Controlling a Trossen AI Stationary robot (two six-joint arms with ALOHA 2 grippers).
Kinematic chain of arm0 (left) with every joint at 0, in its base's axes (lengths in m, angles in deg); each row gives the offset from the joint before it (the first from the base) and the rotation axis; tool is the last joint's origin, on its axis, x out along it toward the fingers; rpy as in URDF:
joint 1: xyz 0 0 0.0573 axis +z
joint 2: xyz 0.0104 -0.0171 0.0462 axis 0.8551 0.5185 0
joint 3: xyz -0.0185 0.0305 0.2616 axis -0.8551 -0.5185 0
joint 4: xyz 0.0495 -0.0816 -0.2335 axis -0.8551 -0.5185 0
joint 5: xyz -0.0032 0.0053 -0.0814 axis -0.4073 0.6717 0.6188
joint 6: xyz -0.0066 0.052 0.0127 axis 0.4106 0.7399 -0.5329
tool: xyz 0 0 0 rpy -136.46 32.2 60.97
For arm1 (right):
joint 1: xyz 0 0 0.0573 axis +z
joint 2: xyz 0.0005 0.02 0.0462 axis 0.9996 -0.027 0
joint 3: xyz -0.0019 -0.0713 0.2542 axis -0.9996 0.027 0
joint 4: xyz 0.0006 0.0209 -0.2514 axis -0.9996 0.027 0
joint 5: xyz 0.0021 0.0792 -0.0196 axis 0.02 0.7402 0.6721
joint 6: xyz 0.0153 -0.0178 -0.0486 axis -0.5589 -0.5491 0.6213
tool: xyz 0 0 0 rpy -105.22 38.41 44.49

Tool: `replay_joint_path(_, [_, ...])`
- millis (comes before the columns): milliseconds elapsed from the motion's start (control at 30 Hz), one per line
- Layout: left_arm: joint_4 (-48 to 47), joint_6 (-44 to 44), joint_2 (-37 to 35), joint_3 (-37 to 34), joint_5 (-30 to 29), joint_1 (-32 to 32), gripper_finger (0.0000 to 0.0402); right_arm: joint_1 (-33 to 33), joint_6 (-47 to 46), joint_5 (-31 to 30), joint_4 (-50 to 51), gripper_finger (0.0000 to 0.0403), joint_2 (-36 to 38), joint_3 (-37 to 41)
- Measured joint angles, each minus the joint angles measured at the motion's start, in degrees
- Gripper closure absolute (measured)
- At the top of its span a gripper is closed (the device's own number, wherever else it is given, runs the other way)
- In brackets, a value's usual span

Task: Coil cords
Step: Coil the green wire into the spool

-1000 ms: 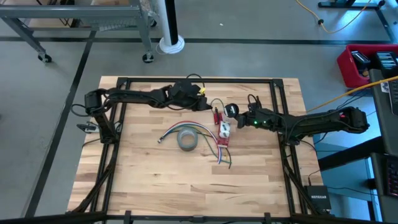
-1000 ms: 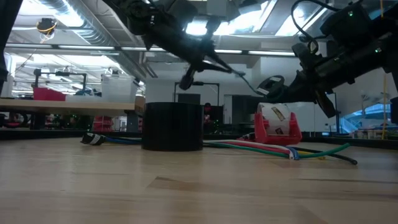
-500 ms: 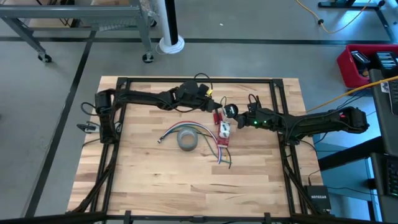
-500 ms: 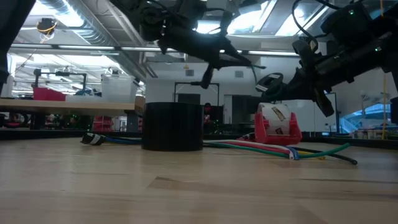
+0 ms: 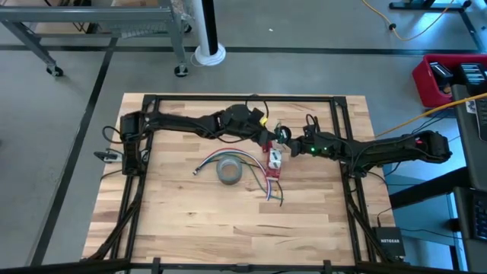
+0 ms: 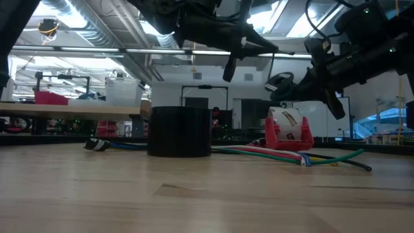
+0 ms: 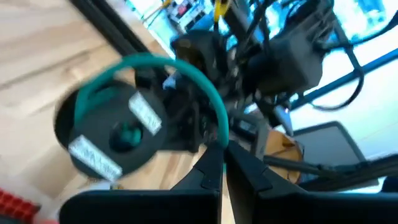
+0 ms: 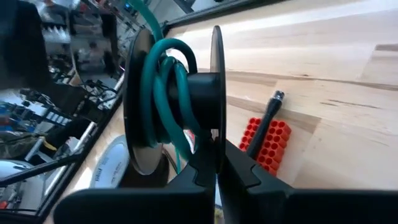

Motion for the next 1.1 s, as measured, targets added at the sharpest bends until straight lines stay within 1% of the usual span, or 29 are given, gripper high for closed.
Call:
replay_joint_path(100, [-1.43,0.27,0.01,-0.02,-0.62,-0.65,0.0401,0.0,-0.01,0.0,-0.57,0.04,0.0,0.0])
replay_joint_path(400, [-1.29,1.06,0.0,-0.06,-2.56,-1.14,0.0401,-0.03,-0.06,0.52,-2.99,0.04,-0.04,0.0])
replay_joint_path(533, [-1.16,1.33,0.0,-0.06,-2.65,-1.27,0.0401,-0.02,-0.06,1.05,-4.88,0.04,-1.17,-0.18])
replay_joint_path(767, [-0.68,3.01,0.0,0.44,-2.74,-1.53,0.0401,-0.02,0.07,1.05,-4.65,0.04,-7.11,-4.63])
replay_joint_path(867, [-1.55,3.93,0.0,0.46,-2.8,-1.92,0.0401,-0.03,0.63,0.11,-4.64,0.04,-9.14,-6.31])
replay_joint_path(1100, [-7.87,6.21,0.0,0.46,-3.55,-3.59,0.0401,-0.02,1.54,0.29,-4.59,0.04,-9.75,-9.26])
